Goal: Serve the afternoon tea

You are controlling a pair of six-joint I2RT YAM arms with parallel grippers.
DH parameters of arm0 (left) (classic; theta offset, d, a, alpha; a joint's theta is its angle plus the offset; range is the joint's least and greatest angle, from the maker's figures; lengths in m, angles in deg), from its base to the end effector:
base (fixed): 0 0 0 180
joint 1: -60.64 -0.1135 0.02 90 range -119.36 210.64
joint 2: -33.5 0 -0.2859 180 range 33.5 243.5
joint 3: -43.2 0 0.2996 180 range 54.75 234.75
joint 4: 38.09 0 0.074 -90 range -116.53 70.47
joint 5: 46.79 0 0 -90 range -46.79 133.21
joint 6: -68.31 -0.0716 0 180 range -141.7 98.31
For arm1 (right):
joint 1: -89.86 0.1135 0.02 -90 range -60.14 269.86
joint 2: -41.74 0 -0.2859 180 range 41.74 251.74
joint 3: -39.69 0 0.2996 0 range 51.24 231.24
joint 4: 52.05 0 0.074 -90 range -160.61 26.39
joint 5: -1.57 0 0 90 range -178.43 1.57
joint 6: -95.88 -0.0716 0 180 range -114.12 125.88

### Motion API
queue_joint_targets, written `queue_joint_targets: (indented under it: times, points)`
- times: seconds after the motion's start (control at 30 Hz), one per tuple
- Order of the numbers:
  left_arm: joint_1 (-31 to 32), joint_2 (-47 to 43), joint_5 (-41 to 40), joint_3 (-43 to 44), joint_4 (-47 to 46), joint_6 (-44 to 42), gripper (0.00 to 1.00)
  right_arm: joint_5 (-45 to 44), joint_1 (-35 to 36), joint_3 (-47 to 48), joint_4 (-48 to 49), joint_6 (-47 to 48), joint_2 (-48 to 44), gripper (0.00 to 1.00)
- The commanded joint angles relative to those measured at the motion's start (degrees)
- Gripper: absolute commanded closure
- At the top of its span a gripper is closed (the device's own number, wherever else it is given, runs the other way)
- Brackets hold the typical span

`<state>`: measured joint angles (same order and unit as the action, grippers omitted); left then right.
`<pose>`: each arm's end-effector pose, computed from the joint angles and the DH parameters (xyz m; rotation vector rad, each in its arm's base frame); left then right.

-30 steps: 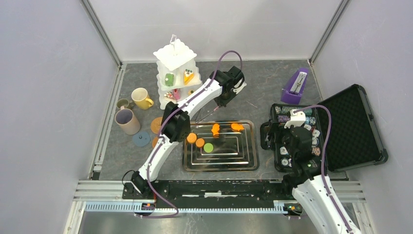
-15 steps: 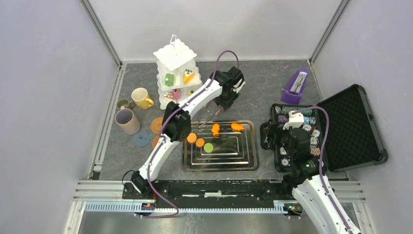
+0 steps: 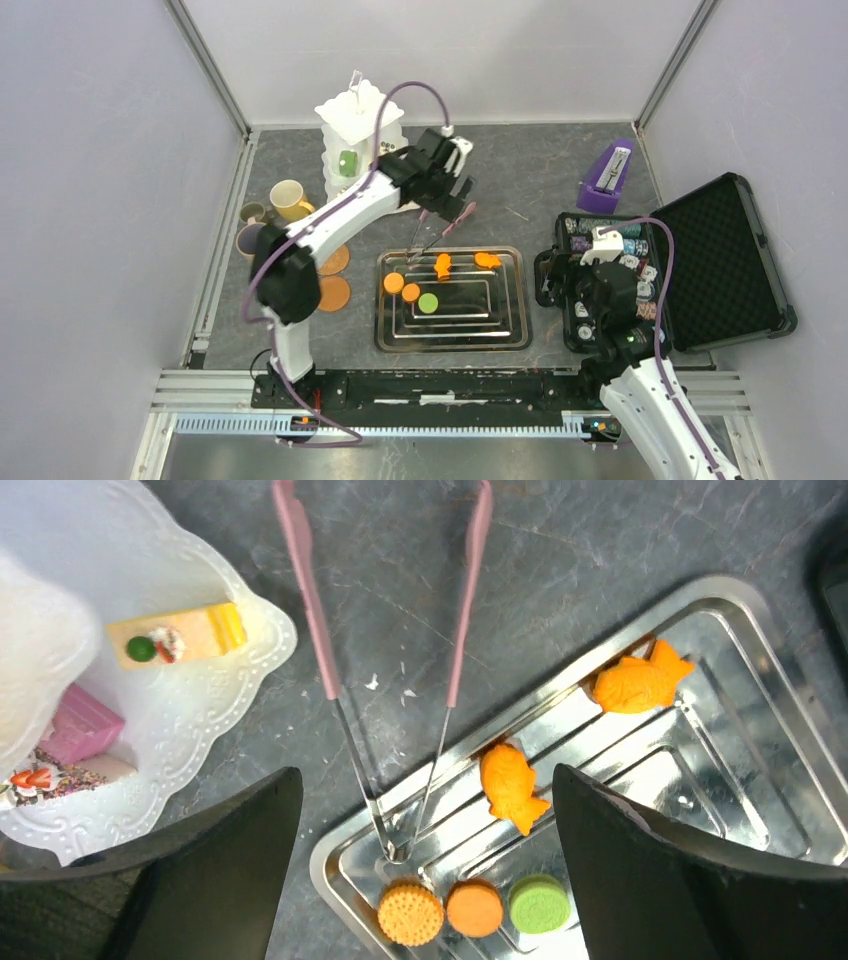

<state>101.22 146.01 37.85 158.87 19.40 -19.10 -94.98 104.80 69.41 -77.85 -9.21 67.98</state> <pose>0.3942 -0.3288 0.2761 0.7853 2.3980 -0.1888 0.1923 0.0429 0.2030 0.0779 1.9633 0.2325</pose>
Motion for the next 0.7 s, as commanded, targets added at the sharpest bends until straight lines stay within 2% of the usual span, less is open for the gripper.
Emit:
queue_joint_targets:
  times: [0.0,0.17,0.3,0.67]
  points:
    - [-2.26,-9.02,2.43,-15.99,-20.75,4.24,0.0,-1.01,-0.13,1.35,1.97,0.97,-1.32,0.02]
    - [-2.26,-12.25,-0.3,-27.97,-35.43,6.08,0.0,-0.78,-0.06,0.85,1.8,1.17,-1.96,0.02]
    - [-2.26,-11.8,-1.05,-33.25,-41.75,6.64,0.0,-0.53,-0.08,0.73,1.36,1.22,-2.52,0.02]
    - [-2.08,-5.4,-3.09,-35.28,-45.63,4.54,0.0,-0.3,-0.09,0.15,2.29,1.17,-1.59,0.02]
